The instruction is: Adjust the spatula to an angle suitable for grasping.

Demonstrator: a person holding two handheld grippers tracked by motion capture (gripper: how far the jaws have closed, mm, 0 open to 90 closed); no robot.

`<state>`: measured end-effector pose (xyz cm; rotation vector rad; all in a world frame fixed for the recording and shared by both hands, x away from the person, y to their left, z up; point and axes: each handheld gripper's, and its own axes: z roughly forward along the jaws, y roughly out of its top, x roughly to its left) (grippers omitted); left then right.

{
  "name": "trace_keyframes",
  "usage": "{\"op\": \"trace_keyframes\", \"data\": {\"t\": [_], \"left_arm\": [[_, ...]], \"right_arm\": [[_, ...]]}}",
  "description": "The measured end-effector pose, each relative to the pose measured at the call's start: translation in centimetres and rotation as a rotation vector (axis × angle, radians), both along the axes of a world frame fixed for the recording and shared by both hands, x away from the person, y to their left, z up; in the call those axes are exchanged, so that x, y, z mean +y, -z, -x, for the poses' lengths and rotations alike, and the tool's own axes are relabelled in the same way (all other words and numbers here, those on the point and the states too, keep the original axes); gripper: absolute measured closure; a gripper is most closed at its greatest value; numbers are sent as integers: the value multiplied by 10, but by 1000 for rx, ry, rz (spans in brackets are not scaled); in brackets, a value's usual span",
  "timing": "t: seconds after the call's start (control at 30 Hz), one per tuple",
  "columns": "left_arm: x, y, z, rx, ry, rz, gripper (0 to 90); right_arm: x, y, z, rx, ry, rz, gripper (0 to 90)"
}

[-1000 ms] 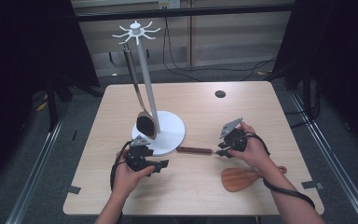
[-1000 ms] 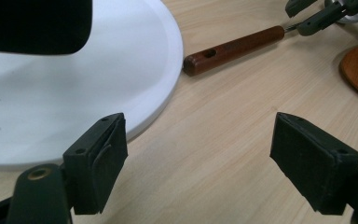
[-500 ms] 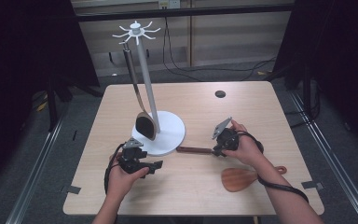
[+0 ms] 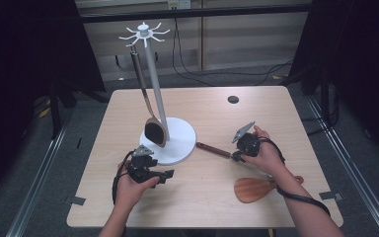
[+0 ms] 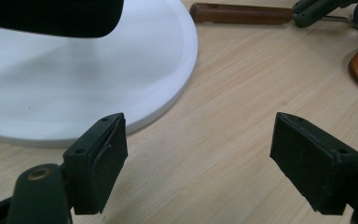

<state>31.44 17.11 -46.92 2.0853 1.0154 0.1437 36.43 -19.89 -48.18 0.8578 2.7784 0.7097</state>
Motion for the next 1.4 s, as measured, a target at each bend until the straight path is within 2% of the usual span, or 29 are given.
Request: {"op": "trace_keyframes", "data": {"t": [0.03,0.1,0.13,0.17,0.2,0.43,0.5,0.57,0.6,0.67,0.7,0.77,0.8,0.83,0.9,0.97,1.0,1.07,1.1,1.17,1.2,1.23,1.27,1.37,1.4], "left_arm": [[0,0,0,0,0,-1,188],[0,1,-1,1,0,0,188],[0,1,-1,2,-1,0,188],[0,1,-1,3,-1,1,188],[0,1,0,2,-5,3,188],[-2,2,-1,1,1,3,188],[-3,2,0,4,-2,10,188],[-3,2,-1,0,6,-1,188],[-3,2,-1,1,8,-2,188],[-4,2,-1,-1,4,1,189],[-3,2,-2,0,7,0,189],[-4,2,-2,-2,-1,10,189],[-4,1,-2,-6,-3,11,189],[-4,1,-2,-8,-3,9,189],[-5,2,-2,-10,-8,18,189],[-5,2,-2,-15,7,2,189],[-6,2,-2,-21,0,9,189],[-8,1,-2,-28,5,10,190],[-9,0,-1,-39,1,17,190],[-12,-2,1,-52,-4,46,190],[-14,-4,1,-65,-5,68,189],[-14,-4,1,-65,-5,68,189],[-16,-5,1,-66,-7,91,189],[-20,-7,2,-67,10,136,180],[-25,-7,3,-72,24,163,172]], "right_arm": [[-1,0,0,8,28,-5,839],[-2,1,-2,6,36,-15,829],[-1,0,-2,18,60,-15,824],[-1,0,-2,6,54,-4,823],[2,-1,-1,18,73,6,821],[8,-2,-2,4,81,45,844],[8,-2,-2,-5,75,43,856],[6,-1,-3,6,117,12,859],[6,0,-3,2,118,10,859],[5,1,-3,-37,126,23,860],[3,0,-4,-74,135,17,860],[2,-1,-4,-71,146,11,861],[-2,-6,-4,-103,162,-25,861],[-2,-6,-4,-103,162,-25,861],[-4,-10,-4,-118,178,-64,862],[-7,-17,-2,-132,207,-112,862],[-7,-18,-1,-137,214,-128,862],[-11,-25,0,-170,238,-206,862],[-11,-25,0,-170,238,-206,862],[-14,-30,1,-179,261,-273,862],[-18,-35,2,-182,292,-330,861],[-18,-35,2,-182,292,-330,861],[-19,-36,3,-187,300,-350,862],[-23,-41,6,-204,310,-427,861],[-24,-42,7,-211,309,-457,862]]}}
